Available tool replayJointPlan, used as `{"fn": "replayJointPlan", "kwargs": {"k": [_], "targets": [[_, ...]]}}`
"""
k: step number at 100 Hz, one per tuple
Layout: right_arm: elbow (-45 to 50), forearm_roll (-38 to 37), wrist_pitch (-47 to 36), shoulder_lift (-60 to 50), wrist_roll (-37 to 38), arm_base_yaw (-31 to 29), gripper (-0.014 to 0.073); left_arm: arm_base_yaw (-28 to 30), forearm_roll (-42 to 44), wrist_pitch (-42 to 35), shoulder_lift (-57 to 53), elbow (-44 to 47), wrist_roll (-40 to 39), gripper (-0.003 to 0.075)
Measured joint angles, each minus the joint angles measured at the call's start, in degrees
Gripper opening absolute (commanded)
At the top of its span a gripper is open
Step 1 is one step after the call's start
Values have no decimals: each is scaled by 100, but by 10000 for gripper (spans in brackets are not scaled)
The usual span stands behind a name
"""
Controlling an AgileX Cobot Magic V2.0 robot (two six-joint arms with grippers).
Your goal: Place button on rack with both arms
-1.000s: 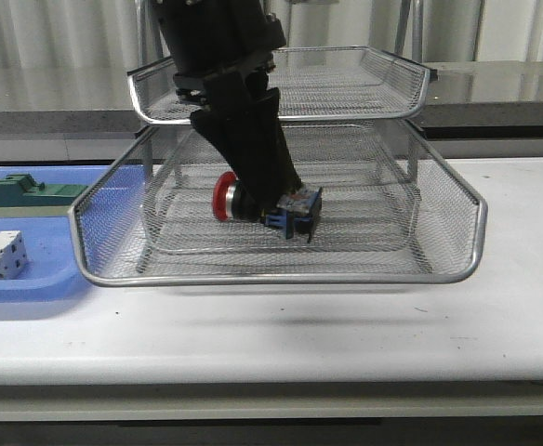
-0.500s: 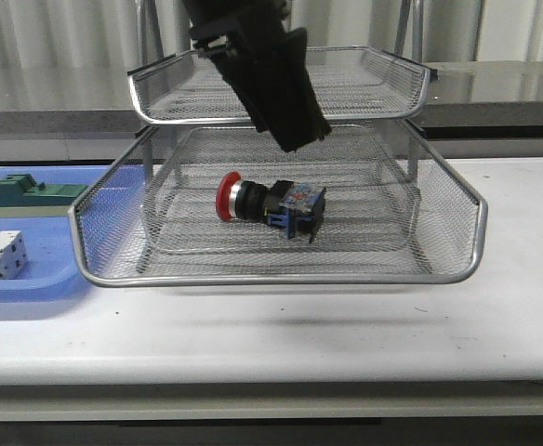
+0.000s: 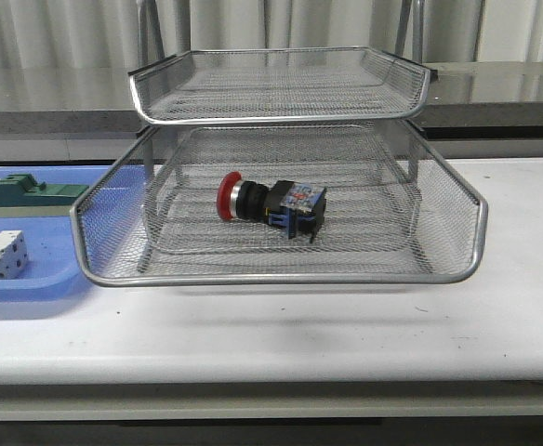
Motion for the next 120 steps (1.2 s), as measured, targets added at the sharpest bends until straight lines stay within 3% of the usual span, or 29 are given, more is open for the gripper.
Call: {"fn": "replayJointPlan", "kwargs": {"k": [25,43,79,120], "targets": [[0,0,0,0,0,0,-68,1083,0,10,-506,39,-145,368],[0,0,0,0,0,0,-68,1576,20,-335,-1060,599,-214,368],[0,0,0,0,0,0,-68,1941,20,-2542,-2907,3031,-419,368],[0,0,0,0,0,0,-68,1942,-178,-4904,-5656,6164,-608,368]]}}
